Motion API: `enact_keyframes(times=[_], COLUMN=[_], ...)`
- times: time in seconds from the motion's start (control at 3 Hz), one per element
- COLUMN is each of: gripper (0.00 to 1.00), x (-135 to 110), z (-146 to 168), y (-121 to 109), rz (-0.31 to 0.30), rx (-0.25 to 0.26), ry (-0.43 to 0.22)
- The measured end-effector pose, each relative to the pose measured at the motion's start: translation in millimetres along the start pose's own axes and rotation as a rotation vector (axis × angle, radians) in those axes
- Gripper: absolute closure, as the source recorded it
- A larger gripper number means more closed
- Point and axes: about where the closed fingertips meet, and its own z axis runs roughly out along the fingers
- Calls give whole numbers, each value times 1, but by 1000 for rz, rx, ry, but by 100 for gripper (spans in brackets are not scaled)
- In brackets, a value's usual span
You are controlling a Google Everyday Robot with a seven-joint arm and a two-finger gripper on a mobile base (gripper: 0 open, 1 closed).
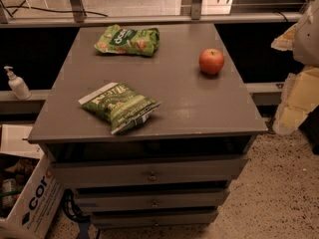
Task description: Move apple near green rice chip bag
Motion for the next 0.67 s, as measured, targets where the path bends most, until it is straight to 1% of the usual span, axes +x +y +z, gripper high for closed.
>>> enact_keyframes(times=[0.67], gripper=[0], x=[0], z=[3], y=[-3], rz=[-11], rx=[5], ry=[-13])
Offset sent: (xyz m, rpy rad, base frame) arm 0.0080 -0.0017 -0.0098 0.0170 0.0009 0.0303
